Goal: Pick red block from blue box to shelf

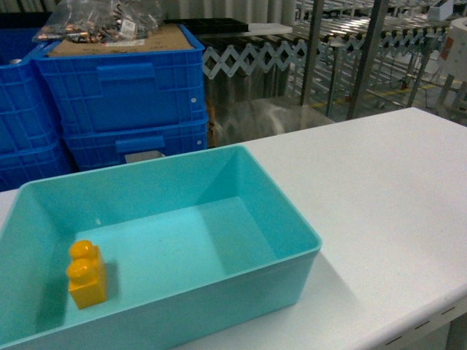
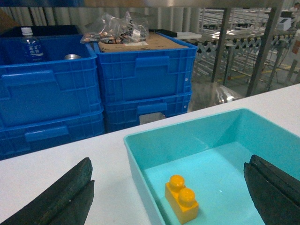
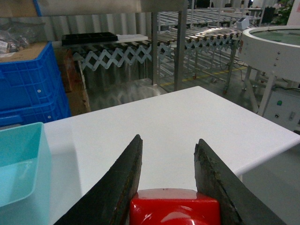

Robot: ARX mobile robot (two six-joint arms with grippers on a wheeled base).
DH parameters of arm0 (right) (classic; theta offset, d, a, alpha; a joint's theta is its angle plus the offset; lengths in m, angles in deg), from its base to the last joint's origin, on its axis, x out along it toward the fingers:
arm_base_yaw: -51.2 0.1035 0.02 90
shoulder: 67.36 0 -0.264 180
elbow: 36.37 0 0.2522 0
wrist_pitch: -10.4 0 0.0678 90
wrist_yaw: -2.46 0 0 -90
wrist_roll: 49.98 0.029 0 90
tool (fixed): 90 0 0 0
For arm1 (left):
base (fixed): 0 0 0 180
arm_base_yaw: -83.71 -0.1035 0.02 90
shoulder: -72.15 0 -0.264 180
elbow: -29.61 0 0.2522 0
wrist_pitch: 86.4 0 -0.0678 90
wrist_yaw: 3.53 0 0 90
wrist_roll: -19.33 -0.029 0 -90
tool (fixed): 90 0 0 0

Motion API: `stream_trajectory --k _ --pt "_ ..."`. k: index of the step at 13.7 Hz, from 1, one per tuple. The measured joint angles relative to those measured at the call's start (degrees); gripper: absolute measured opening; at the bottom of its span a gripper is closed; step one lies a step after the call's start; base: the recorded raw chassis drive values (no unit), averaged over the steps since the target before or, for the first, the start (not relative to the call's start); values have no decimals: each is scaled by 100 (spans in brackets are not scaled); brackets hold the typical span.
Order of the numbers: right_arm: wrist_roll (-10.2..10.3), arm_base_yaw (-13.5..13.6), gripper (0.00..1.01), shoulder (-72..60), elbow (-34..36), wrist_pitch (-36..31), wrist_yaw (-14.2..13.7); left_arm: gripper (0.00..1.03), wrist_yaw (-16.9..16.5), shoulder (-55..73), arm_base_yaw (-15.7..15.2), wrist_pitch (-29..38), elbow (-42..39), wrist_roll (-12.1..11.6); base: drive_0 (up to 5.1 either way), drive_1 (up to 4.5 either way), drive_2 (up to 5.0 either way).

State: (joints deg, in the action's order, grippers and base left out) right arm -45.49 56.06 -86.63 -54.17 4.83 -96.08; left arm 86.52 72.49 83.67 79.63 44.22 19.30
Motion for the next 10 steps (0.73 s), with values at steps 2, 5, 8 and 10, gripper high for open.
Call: stream_trajectory --k 2,5,8,10 --pt "0 0 28 0 0 -2 0 98 0 0 0 0 0 0 -153 -153 -153" --pt "0 0 28 0 0 -2 0 98 0 0 0 0 0 0 -157 -157 -157" --pt "0 0 28 0 0 -2 2 98 0 0 0 0 0 0 -164 -164 -164" --pt "0 0 28 0 0 -2 0 98 0 0 0 0 0 0 -164 -164 -164"
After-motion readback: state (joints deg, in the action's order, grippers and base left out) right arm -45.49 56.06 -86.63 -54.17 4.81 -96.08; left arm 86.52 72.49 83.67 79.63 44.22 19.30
